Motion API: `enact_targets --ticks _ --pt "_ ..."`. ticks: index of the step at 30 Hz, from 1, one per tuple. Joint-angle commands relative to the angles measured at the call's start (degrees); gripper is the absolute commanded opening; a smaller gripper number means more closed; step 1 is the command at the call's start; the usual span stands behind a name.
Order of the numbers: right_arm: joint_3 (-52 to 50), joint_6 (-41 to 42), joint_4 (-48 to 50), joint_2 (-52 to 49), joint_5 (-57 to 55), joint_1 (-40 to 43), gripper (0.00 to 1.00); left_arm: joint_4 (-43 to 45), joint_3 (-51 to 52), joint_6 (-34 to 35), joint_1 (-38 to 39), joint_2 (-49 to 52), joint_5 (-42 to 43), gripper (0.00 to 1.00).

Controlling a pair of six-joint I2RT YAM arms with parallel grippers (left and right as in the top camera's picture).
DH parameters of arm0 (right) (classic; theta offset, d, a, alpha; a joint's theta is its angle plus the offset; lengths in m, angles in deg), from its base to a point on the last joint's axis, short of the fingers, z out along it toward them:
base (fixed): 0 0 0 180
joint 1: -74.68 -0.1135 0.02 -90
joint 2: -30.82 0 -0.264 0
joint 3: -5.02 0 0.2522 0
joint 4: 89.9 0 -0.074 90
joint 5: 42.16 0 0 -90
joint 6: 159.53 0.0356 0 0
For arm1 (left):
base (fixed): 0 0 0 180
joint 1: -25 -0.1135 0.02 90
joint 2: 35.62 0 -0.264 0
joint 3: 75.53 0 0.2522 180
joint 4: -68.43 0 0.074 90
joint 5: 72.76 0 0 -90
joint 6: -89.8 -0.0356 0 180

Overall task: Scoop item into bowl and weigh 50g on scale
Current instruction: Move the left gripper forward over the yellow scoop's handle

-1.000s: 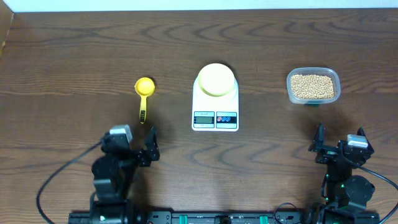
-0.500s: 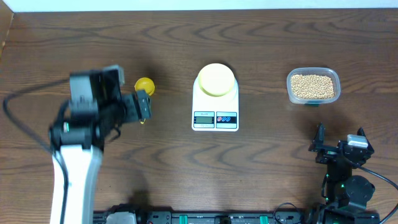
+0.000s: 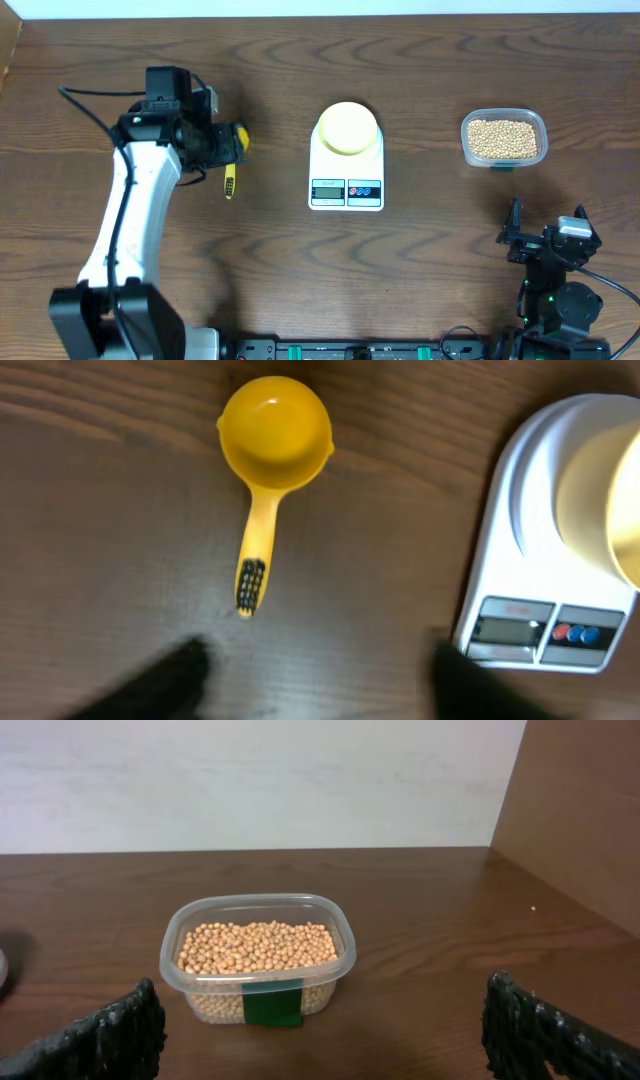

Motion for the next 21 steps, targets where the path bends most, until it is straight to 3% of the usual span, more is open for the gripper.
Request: enact_targets --ticks 1,3,11,14,18,21 --pt "-0.04 0.74 -0.28 0.09 -0.28 -0.2 0.99 0.37 -0.52 -0.87 0.09 3.15 0.68 0.26" --pt "-0.04 0.74 -0.28 0.09 -0.28 -0.2 0.99 0.35 -0.35 -0.74 0.15 5.35 0.68 0.14" --pt "-0.04 0.74 -0.28 0.09 -0.28 -0.2 0.99 0.39 -0.2 -0.76 0.5 14.49 0.02 0.14" --pt "-0.04 0.74 -0.28 0.09 -0.28 -0.2 0.99 0.81 -0.2 -0.76 0.5 16.37 -0.66 0.29" --pt "-0.04 0.74 -0.28 0.09 -0.28 -0.2 0.99 2.6 -0.2 -1.05 0.48 16.37 -1.33 0.64" --pt "-0.04 0.74 -0.28 0.09 -0.28 -0.2 0.99 5.73 -0.09 -1.86 0.46 16.44 -6.47 0.64"
